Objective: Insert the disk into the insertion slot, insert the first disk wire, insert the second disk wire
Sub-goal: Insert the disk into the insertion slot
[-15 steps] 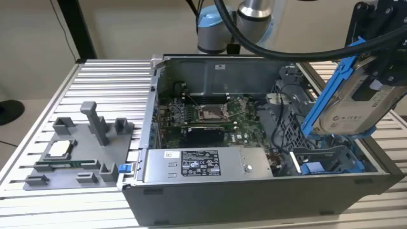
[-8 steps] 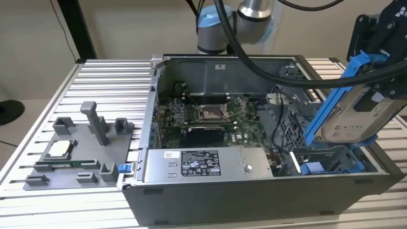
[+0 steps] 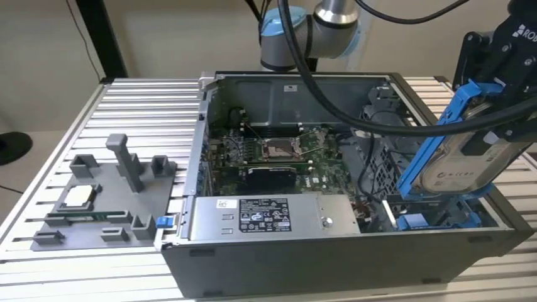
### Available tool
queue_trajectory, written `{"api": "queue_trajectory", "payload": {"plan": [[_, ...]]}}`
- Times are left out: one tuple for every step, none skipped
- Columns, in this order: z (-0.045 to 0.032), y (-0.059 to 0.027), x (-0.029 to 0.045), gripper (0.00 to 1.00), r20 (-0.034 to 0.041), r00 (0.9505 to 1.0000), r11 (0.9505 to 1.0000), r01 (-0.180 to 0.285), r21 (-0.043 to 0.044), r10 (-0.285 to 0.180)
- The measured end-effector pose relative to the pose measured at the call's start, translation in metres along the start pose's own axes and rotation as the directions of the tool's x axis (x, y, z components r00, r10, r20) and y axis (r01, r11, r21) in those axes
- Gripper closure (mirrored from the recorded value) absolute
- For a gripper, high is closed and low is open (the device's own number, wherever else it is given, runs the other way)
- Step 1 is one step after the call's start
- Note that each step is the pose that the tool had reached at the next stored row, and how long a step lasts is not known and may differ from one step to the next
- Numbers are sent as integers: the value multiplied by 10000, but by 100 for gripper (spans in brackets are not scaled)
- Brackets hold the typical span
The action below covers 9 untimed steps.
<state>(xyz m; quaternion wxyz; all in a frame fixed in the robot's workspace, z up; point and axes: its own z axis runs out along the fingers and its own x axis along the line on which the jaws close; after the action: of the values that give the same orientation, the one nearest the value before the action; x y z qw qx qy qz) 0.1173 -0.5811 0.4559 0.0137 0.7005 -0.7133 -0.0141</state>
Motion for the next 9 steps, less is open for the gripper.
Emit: {"api": "queue_trajectory", "payload": {"plan": [[0, 0, 0, 100, 0, 10000, 10000, 0, 0, 0], [1, 0, 0, 100, 1, 10000, 10000, 0, 0, 0], [2, 0, 0, 100, 1, 10000, 10000, 0, 0, 0], [2, 0, 0, 100, 1, 10000, 10000, 0, 0, 0], [2, 0, 0, 100, 1, 10000, 10000, 0, 0, 0], [2, 0, 0, 100, 1, 10000, 10000, 0, 0, 0], [3, 0, 0, 100, 1, 10000, 10000, 0, 0, 0], [10, 0, -1, 100, 3, 10000, 10000, 0, 0, 0], [21, -1, -1, 100, 4, 10000, 10000, 0, 0, 0]]}}
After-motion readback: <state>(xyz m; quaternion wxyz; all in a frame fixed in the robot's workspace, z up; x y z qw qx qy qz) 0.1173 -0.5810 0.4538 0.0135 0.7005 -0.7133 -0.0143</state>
